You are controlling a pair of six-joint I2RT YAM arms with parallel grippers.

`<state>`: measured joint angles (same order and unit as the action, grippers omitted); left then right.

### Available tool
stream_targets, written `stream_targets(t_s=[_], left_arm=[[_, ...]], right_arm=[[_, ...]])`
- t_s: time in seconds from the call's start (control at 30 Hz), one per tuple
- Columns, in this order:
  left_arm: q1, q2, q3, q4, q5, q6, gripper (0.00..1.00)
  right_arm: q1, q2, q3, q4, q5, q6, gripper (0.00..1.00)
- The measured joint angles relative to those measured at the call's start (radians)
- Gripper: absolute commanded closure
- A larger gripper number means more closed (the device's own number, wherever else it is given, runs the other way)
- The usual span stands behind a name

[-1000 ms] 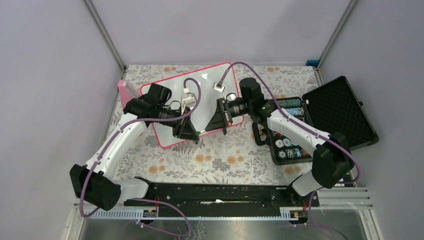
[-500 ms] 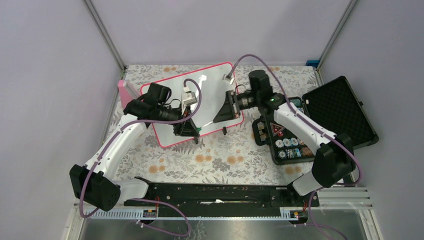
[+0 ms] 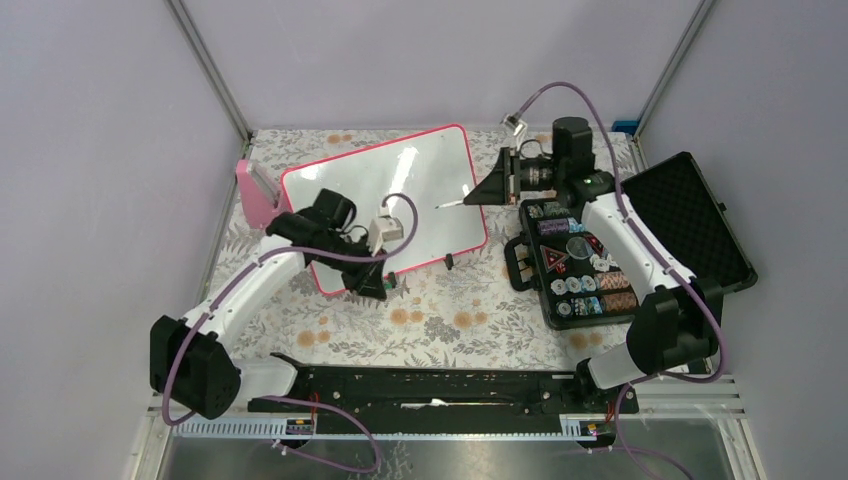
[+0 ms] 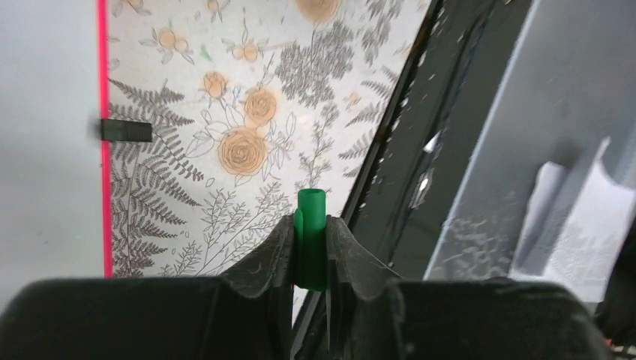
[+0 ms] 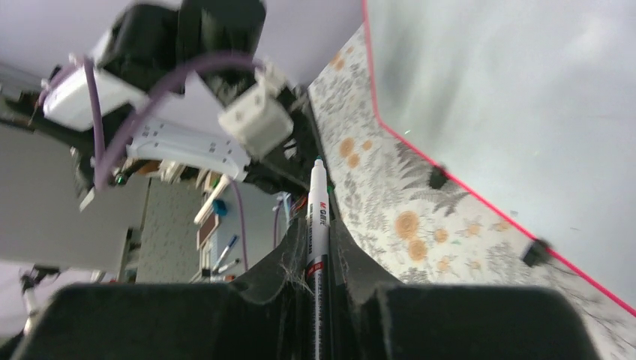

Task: Write a sentence on the whiteboard
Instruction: Place the pen cap at the center of the board.

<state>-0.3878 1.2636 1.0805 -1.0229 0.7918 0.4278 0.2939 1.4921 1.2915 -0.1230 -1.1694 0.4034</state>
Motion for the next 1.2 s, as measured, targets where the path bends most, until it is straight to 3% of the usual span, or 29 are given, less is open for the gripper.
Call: stream_targets(t_s=[0.27, 0.5, 0.8, 1.2], left_arm=[[-0.273, 0.027, -0.159, 0.231, -0.364, 0.015, 0.9], [-0.46, 0.179, -0.21, 0.41, -0.583, 0.092, 0.82], [-0.495, 0.301, -0.219, 0.517, -0.688, 0.142, 0.58], [-0.517, 0.303, -0.221, 0.55, -0.713, 0.165, 0.47]], right_arm=[[-0.191, -0.011, -0.036, 0.0, 0.071, 0.001, 1.0], [-0.233, -0.05, -0.097, 0.04, 0.097, 0.033, 1.0], [-0.236, -0.095, -0.196, 0.143, 0.106, 0.074, 1.0], [-0.236, -0.095, -0.203, 0.182, 0.106, 0.086, 1.0]])
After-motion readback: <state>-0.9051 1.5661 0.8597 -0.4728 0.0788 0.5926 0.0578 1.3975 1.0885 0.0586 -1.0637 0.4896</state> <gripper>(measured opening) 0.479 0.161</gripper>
